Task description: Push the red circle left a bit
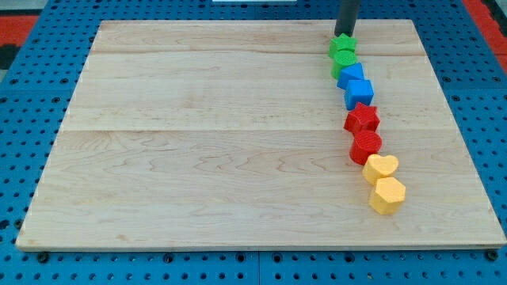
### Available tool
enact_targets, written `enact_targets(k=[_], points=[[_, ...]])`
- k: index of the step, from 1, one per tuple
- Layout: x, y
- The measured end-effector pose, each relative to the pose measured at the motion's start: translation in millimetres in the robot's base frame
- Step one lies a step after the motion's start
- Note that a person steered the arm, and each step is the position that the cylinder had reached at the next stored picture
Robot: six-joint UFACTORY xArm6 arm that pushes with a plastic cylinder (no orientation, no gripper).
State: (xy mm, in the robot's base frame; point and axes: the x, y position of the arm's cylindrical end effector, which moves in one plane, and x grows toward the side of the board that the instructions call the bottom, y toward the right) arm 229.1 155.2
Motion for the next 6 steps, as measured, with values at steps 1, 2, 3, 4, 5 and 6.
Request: enact_targets(k=[1,2,3,4,5,6], points=[[0,0],[0,3],[24,41],[62,116],[159,111],[234,60]])
